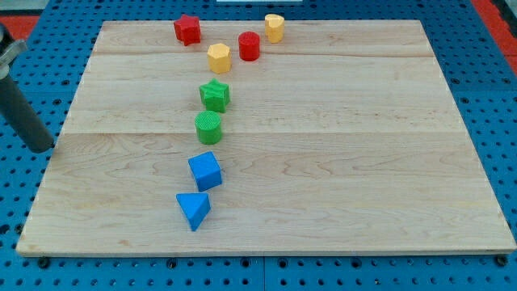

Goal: Move your arm closer to the red star

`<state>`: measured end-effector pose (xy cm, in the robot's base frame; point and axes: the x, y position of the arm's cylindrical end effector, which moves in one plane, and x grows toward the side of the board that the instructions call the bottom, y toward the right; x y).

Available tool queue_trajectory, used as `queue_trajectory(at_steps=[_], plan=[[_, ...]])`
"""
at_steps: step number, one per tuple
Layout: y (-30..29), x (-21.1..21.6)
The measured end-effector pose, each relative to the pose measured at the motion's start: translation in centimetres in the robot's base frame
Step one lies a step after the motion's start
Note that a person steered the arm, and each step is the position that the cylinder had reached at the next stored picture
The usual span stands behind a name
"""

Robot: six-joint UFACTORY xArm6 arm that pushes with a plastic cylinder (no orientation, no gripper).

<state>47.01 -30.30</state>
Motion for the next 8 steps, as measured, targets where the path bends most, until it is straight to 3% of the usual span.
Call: queue_trajectory(at_steps=[6,7,8], plan=[[3.1,0.8],[5.6,0.0],[8.6,-3.7]])
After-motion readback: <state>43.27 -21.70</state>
